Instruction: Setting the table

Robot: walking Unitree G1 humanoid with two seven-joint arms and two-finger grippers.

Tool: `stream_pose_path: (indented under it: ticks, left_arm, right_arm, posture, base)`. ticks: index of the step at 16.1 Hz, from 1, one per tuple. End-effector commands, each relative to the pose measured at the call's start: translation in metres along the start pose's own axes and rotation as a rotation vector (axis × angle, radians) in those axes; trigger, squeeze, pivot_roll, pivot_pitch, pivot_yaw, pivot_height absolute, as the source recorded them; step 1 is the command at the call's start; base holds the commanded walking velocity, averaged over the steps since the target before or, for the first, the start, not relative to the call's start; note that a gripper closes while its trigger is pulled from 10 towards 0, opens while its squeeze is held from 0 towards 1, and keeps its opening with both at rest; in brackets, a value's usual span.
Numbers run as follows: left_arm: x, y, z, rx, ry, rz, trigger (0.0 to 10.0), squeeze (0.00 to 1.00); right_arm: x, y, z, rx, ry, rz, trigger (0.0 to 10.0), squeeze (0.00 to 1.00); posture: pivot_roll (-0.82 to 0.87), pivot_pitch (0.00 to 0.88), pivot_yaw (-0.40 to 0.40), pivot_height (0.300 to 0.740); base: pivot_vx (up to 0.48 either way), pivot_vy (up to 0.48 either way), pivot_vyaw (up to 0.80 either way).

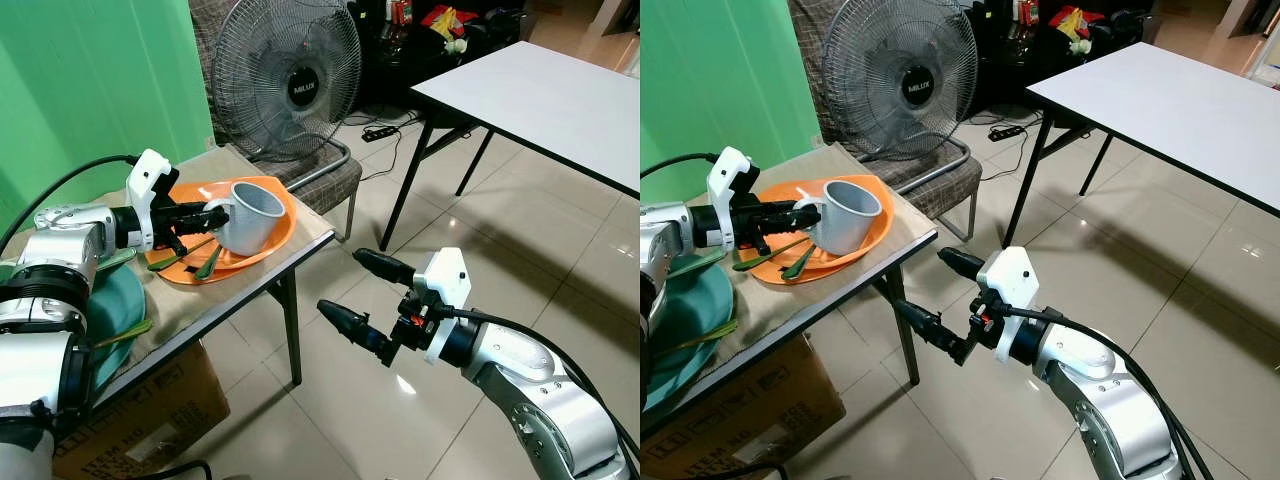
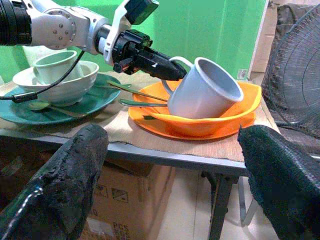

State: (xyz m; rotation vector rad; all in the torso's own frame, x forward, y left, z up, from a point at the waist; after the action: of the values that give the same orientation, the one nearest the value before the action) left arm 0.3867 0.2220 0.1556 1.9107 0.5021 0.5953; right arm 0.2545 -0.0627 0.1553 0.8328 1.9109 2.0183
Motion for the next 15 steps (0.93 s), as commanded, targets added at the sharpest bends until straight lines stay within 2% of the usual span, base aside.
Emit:
stream_pose_path:
  ticks: [1,6,8,9,10,12,14,15]
  left_arm:
    - [0.004,0.009,-0.002,-0.006,0.006,0.028,0.0,0.00]
    - [0.011,0.015,-0.005,-0.023,0.046,0.040,0.0,0.00]
    - [0.021,0.037,-0.011,-0.090,0.092,0.080,0.0,0.00]
    - [0.028,0.061,-0.017,-0.167,0.130,0.124,0.0,0.00]
    - [0.029,0.068,-0.019,-0.192,0.138,0.146,0.0,0.00]
    - [0.022,0.103,-0.015,-0.296,0.169,0.252,0.0,0.00]
    - [0.012,0.119,-0.009,-0.368,0.216,0.268,0.0,0.00]
    - [-0.002,0.128,-0.003,-0.421,0.265,0.276,0.0,0.00]
  right_arm:
    - [0.001,0.002,0.002,-0.006,0.016,-0.005,10.0,0.00]
    - [0.001,0.003,0.004,-0.015,0.016,-0.007,10.0,0.00]
    - [-0.001,0.012,0.004,-0.058,-0.005,-0.012,10.0,0.00]
    - [-0.005,0.022,0.002,-0.102,-0.048,-0.021,10.0,0.00]
    - [-0.008,0.024,0.001,-0.111,-0.067,-0.027,10.0,0.00]
    - [-0.017,0.037,-0.002,-0.168,-0.137,-0.042,10.0,0.00]
    - [-0.024,0.048,-0.005,-0.228,-0.203,-0.057,10.0,0.00]
    - [-0.032,0.062,-0.011,-0.327,-0.285,-0.050,10.0,0.00]
  posture:
    - [-0.02,0.000,0.000,0.740]
    - [-0.01,0.000,0.006,0.740]
    - [-0.01,0.000,0.012,0.740]
    - [-0.01,0.000,0.014,0.740]
    - [-0.01,0.000,0.013,0.740]
    - [0.00,0.000,0.005,0.740]
    - [0.00,0.000,-0.003,0.740]
    - [0.00,0.000,-0.006,0.740]
  base:
    - [0.000,0.000,0.00]
    - [0.000,0.000,0.00]
    - [0.000,0.000,0.00]
    - [0.000,0.000,0.00]
    - [0.000,0.000,0.00]
    - [0.000,0.000,0.00]
    - [0.000,0.000,0.00]
    - [0.000,0.000,0.00]
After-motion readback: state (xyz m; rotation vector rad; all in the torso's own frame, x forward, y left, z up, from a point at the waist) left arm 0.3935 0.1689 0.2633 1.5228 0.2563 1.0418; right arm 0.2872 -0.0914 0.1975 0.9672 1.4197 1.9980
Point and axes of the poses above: a point about 5 cm out from each wrist's last joint towards the gripper, its own z axis pointing out of the wrist towards the gripper, its own y axis along the axis of the wrist's last joint, x = y × z, the point moved 5 cm from there along z, pointing out of the wrist towards the gripper, and after that the axes turned 13 degrees about z, right-handed, at the moved point
